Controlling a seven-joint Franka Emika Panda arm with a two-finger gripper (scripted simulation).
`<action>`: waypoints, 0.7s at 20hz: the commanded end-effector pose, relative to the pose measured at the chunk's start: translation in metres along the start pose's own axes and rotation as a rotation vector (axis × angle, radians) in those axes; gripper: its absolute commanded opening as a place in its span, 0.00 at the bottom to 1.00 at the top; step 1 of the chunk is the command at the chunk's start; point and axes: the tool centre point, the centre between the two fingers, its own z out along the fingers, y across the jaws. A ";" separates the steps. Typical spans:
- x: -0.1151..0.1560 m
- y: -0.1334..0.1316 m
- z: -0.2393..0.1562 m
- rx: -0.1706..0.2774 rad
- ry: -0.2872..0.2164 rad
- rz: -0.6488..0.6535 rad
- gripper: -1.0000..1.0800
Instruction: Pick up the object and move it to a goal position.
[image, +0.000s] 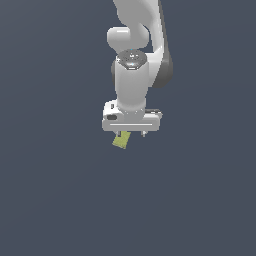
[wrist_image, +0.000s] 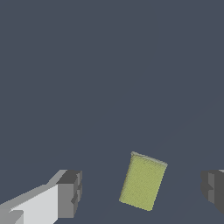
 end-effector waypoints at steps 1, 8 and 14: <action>0.000 0.000 0.000 0.000 0.000 0.000 0.96; 0.000 0.010 -0.005 0.005 0.004 0.037 0.96; 0.000 0.013 -0.006 0.007 0.005 0.050 0.96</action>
